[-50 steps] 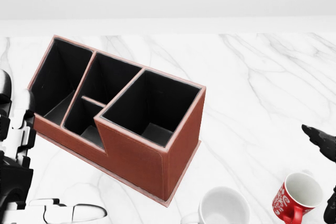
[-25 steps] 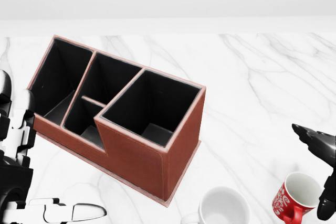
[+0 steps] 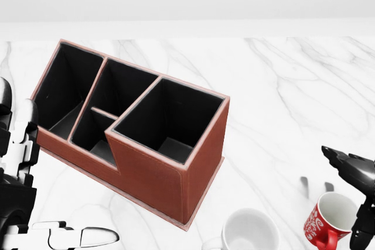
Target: Pick up the red mug and place it to the right of the caddy.
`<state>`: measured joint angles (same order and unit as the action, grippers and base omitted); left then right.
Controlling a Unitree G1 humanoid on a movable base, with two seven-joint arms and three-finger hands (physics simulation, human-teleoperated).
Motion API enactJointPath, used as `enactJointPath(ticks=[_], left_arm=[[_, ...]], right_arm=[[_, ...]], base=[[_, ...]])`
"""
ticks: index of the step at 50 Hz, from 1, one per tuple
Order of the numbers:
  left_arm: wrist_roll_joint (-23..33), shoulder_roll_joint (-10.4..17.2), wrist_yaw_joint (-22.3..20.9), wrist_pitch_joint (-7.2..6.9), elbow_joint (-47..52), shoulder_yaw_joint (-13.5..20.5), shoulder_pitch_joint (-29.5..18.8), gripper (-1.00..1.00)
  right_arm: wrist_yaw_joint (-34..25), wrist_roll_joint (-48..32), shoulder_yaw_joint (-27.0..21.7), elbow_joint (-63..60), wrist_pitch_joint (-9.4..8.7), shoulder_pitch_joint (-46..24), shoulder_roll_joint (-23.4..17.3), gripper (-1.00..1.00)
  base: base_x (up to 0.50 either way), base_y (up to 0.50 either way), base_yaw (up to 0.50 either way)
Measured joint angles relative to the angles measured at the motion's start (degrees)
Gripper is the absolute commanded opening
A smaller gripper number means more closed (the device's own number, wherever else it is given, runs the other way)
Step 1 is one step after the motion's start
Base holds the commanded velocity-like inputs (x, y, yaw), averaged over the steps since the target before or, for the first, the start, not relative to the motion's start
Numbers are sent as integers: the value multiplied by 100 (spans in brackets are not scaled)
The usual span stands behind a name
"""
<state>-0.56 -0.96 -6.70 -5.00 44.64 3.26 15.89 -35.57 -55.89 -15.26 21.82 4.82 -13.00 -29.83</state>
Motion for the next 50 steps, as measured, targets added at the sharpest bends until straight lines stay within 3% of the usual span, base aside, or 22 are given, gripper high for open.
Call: enactJointPath(ticks=[22, 23, 24, 25, 26, 40, 50], left_arm=[[-4, 2, 0, 0, 20, -14, 15, 100], [-5, 2, 0, 0, 24, -13, 16, 100], [-7, 2, 0, 0, 29, -11, 17, 100], [-8, 1, -1, 0, 33, -10, 17, 100], [-9, 1, -1, 0, 37, -9, 19, 100], [2, 1, 8, 0, 41, -31, 28, 100], [15, 8, 17, 0, 0, -63, 15, 100]], right_arm=[[241, -79, 80, 212, 18, 149, 58, 98], [241, -80, 79, 209, 18, 153, 60, 21], [243, -80, 76, 204, 18, 157, 61, -78], [231, -76, 73, 197, 18, 162, 63, -78], [178, -52, 64, 182, 17, 162, 56, -100], [-18, 119, 100, 179, -149, 17, 19, -100], [-87, 105, 103, 104, -166, -87, 11, -100]], base=[[0, 0, 0], [0, 0, 0], [0, 0, 0], [0, 0, 0], [0, 0, 0], [0, 0, 0], [0, 0, 0]])
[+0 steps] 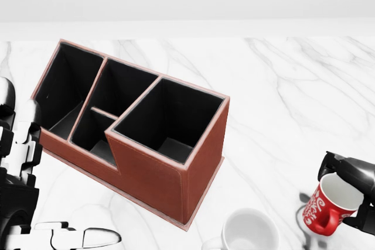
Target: Pick up the red mug and place it to the right of the caddy.
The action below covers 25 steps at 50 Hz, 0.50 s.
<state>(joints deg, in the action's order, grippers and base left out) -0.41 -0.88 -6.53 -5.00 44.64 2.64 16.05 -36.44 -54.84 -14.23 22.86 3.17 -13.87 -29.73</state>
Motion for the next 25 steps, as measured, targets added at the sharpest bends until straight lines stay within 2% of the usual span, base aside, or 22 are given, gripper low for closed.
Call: enactJointPath(ticks=[11, 25], left_arm=[[9, 11, 13, 0, -3, -41, 10, 100], [13, 17, 27, 0, 42, -80, 40, 100]], right_arm=[[-356, 22, -185, -586, -170, -31, -88, -100], [-356, -28, -240, -1434, -589, -455, -120, -100]], base=[[0, 0, 0], [0, 0, 0]])
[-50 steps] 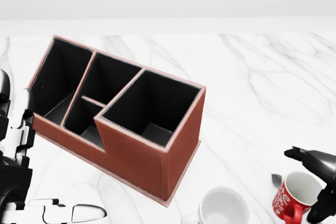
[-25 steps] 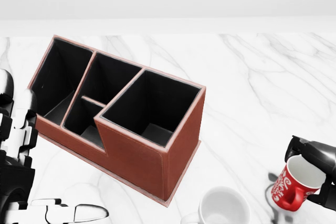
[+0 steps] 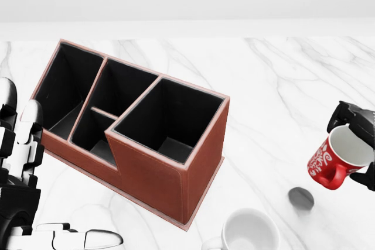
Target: Pick up the red mug and place it to the right of the caddy.
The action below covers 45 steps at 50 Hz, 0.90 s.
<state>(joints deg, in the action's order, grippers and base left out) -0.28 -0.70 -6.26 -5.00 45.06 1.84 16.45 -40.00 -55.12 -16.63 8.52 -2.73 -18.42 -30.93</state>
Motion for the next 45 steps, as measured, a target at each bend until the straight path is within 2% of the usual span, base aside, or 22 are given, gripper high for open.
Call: enactJointPath(ticks=[7, 27, 45], left_arm=[[-6, 3, 2, 0, 35, -8, 13, 100], [-48, -12, -37, 0, 95, 68, 17, 100], [-42, -17, -38, 0, 147, 47, 32, 100]], right_arm=[[0, -84, 112, -296, -228, -338, 47, -100], [1, -512, 665, -144, -227, -942, 562, -100], [1, -753, 1136, 898, -227, -1403, 1016, -100]], base=[[0, 0, 0], [0, 0, 0], [0, 0, 0]])
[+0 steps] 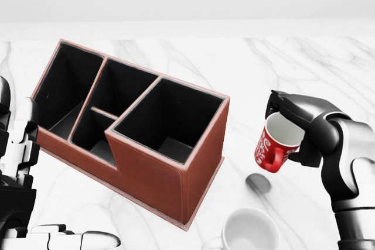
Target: Pick up the red mug and place it to the right of the caddy.
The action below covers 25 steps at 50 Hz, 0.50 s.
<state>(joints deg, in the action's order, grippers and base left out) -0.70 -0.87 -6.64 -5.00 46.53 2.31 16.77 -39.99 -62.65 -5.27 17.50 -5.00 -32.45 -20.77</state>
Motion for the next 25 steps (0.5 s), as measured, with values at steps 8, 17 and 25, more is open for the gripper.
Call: enactJointPath(ticks=[8, 17, 25], left_arm=[[-2, 1, 4, 0, 14, -4, 3, 100], [-7, -1, 0, 0, 44, -3, 15, 100], [-12, -2, -4, 0, 61, 0, 22, 100]], right_arm=[[96, -34, 151, 546, 0, -199, 122, -100], [276, -51, 259, 975, 0, -340, 177, -100], [526, -29, 309, 1399, 0, -498, 198, -100]], base=[[0, 0, 0], [0, 0, 0], [0, 0, 0]])
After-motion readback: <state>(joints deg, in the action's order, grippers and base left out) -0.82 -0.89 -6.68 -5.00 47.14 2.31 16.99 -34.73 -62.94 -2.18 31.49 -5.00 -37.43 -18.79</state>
